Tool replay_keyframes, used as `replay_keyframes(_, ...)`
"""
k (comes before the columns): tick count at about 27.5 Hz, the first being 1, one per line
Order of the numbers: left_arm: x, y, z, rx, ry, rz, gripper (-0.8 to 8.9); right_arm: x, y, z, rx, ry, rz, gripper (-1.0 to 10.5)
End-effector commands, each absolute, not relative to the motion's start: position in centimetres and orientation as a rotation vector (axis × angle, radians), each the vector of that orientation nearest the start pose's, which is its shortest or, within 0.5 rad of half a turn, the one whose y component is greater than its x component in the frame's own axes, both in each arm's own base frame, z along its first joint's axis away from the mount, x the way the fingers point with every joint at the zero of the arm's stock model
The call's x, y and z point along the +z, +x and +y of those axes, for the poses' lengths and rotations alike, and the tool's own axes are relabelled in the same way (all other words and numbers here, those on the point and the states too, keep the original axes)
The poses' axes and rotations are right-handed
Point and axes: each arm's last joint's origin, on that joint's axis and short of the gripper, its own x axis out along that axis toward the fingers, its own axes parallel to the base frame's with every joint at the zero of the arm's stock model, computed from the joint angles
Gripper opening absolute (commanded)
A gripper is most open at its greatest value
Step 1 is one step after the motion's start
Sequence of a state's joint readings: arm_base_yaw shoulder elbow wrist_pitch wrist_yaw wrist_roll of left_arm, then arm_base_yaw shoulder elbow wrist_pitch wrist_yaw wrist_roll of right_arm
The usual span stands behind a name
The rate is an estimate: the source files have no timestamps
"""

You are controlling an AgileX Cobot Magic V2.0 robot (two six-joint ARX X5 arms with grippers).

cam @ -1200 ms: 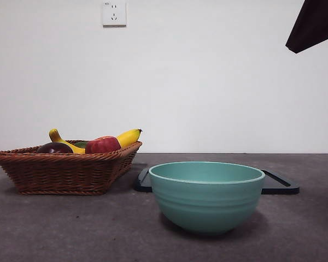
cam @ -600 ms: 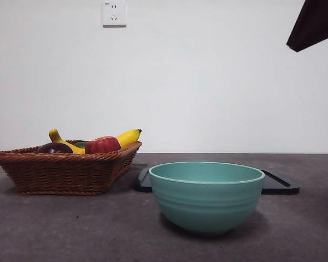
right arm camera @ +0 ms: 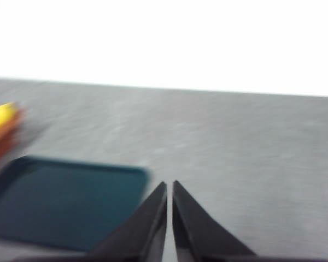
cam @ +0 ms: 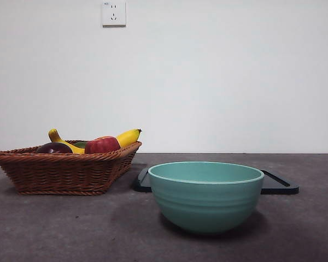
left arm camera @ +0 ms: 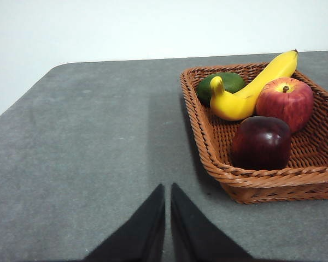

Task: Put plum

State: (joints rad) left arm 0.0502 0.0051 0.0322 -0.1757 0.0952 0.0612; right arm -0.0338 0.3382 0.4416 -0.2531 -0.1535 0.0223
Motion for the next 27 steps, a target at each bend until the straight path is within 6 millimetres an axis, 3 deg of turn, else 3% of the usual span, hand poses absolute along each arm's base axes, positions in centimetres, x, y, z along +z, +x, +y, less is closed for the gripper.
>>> replay_keyframes(1, 14.9, 9.6, 0.2, -0.046, 0.046, 0.174, 0.15, 24.0, 10.1, -0.5, 0.045, 0.018, 0.076, 0.1)
replay_keyframes(9, 14.9, 9.6, 0.2, -0.046, 0.046, 0.175, 0.15, 19.9, 9.5, -0.7, -0.010, 0.011, 0.007, 0.1)
replay_keyframes(17, 14.9, 9.6, 0.2, -0.046, 0.046, 0.175, 0.15, 16.2, 9.7, -0.7, -0.010, 0.058, 0.045, 0.1)
replay_keyframes(27, 14.9, 9.6, 0.2, -0.046, 0.046, 0.175, 0.15, 15.0, 9.5, -0.8, -0.037, 0.069, 0.171, 0.1)
